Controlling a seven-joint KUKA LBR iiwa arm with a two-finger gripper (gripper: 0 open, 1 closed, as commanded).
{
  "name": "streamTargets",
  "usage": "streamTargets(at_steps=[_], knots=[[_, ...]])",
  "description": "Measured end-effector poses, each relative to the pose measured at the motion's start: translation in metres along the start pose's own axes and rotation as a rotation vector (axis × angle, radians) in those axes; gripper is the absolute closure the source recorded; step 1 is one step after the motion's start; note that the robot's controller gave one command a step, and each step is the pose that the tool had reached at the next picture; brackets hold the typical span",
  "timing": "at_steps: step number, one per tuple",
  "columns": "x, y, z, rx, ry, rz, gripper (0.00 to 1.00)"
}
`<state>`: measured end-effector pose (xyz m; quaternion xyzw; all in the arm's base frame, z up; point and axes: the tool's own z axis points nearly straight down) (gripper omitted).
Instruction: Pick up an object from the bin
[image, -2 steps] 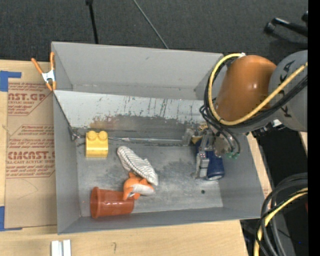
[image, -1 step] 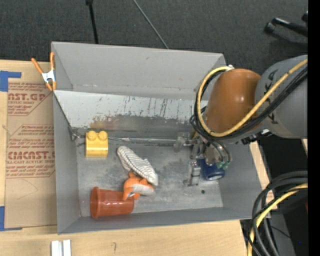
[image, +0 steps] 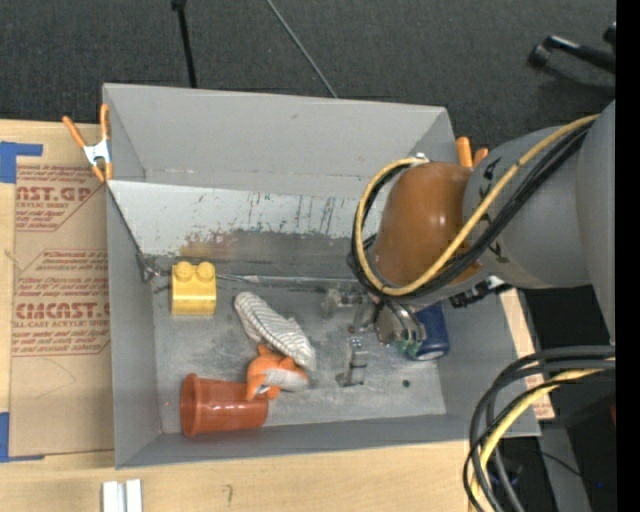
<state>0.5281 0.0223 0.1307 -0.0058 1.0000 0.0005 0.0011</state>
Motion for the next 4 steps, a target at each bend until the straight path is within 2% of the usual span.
streamTargets(at_steps=[1, 2, 3, 4], knots=[[-0.002, 0.02, 0.021, 0.0, 0.005, -0.046, 0.0], [-0.01, 0.071, 0.059, -0.002, -0.003, -0.035, 1.0], [-0.01, 0.071, 0.059, -0.002, -0.003, -0.035, 1.0], [-0.027, 0.098, -0.078, 0.0, -0.001, -0.025, 1.0]])
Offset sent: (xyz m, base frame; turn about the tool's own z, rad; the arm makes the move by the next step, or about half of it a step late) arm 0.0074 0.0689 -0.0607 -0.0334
